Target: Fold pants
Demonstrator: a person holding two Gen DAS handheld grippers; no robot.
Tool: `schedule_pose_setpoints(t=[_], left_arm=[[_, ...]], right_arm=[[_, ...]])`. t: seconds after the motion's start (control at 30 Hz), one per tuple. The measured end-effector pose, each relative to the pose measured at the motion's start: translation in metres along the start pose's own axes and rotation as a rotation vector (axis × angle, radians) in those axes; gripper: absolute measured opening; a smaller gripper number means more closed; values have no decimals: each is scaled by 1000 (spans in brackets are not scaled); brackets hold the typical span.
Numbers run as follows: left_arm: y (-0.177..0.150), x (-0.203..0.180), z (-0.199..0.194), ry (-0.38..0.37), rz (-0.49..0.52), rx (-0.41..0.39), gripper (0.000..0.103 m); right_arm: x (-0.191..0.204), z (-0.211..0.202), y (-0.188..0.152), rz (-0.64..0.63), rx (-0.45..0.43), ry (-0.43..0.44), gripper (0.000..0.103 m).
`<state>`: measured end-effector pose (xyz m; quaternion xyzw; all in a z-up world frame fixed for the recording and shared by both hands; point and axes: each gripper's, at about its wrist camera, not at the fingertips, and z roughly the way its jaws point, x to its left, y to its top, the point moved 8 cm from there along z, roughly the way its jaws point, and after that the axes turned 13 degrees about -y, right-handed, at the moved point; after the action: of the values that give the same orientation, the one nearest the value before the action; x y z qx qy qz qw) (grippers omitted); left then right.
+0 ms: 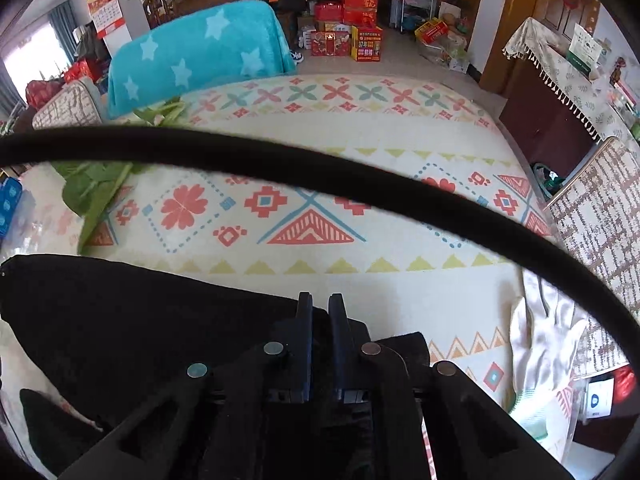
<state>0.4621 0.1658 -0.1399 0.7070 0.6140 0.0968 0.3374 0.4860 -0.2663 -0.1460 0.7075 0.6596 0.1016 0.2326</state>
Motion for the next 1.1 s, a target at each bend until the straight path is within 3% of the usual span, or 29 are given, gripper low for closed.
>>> schedule_pose_setpoints(t=[0.37,0.67,0.8,1.0,1.1], left_arm=[[-1,-51,-80,27,108,-123,10],[-53,-91,-165,64,177,-223,10],[-91,-98,-181,124,208,-216,10],[-148,-72,-183,126,95,-148,11],[-166,-63,-181,124,51,-125,11]], right_arm=[[-8,-63,-25,19,-71,65,5],[-21,-121,-94,59,-88,140,5],[-33,-129,-138,107,-53,172,4],[-57,-130,-210,196,35,188,0],[-62,-128,-229,194,58,176,2]])
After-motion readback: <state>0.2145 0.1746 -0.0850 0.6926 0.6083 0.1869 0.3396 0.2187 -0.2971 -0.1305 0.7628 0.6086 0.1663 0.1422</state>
